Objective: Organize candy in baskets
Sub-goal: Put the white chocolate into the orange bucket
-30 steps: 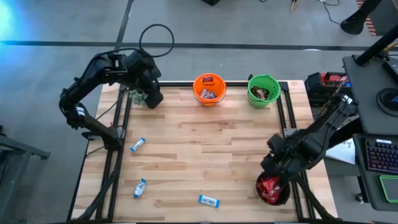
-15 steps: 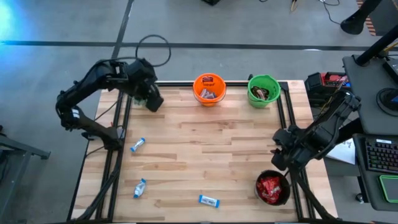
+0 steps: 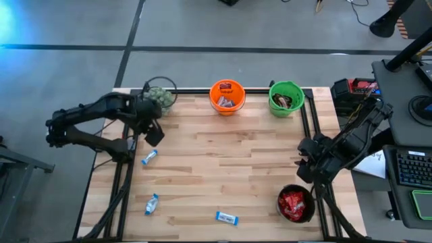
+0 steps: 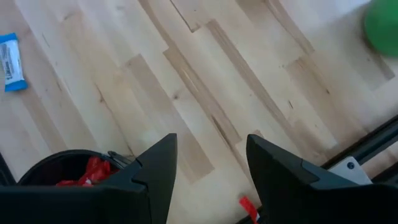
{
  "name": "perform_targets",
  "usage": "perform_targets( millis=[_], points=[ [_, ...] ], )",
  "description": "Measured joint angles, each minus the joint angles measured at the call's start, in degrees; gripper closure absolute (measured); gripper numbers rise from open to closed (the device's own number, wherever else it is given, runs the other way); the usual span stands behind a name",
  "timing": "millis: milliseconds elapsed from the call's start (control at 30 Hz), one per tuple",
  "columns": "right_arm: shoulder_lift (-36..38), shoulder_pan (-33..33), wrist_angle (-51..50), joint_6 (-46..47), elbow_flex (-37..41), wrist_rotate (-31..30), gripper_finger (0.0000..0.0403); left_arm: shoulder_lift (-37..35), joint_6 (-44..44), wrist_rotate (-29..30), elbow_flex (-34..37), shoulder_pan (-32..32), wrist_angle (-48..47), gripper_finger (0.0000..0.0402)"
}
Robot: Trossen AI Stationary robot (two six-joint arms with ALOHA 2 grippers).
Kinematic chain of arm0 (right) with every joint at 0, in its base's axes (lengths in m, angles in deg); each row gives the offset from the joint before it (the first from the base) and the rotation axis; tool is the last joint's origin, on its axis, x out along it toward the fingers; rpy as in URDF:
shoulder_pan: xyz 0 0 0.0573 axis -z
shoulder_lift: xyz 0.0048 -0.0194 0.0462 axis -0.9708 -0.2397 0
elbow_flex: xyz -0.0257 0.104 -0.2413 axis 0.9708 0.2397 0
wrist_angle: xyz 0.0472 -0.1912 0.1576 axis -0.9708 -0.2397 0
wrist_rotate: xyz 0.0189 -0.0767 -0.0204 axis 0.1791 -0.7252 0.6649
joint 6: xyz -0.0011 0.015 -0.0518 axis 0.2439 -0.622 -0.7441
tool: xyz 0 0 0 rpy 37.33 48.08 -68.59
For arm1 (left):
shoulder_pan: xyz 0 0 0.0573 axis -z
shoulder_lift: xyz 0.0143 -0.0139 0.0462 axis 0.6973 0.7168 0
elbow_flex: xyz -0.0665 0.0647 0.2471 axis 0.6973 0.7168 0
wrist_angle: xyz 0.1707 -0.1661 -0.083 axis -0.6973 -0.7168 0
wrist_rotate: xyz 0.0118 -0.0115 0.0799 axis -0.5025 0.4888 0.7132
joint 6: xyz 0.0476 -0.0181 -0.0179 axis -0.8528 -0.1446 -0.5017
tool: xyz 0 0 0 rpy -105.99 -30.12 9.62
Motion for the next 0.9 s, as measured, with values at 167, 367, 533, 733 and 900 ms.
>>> perform_targets(
  millis=[167,367,533,733,900],
  points=[
    [0.1,1.6,0.0,1.9,0.0,-0.1,0.0220,-4.1,0.3,-1.5,9.5,0.7,5.6,0.0192],
    [0.1,4.7,0.3,2.5,0.0,-1.3,0.0220,-7.2,-0.2,-2.5,19.8,0.7,8.6,0.0192],
    [0.0,6.8,0.4,2.4,-0.6,-1.5,0.0220,-9.0,-0.4,-4.6,28.2,0.7,10.9,0.0192],
    [0.0,8.8,0.5,2.4,-3.3,-2.3,0.0220,-9.2,-3.1,-5.8,32.0,0.7,20.1,0.0197],
    [-0.5,9.4,0.5,2.4,-6.6,-5.7,0.0220,-8.6,-0.8,-6.3,34.8,0.7,20.5,0.0199]
  ],
)
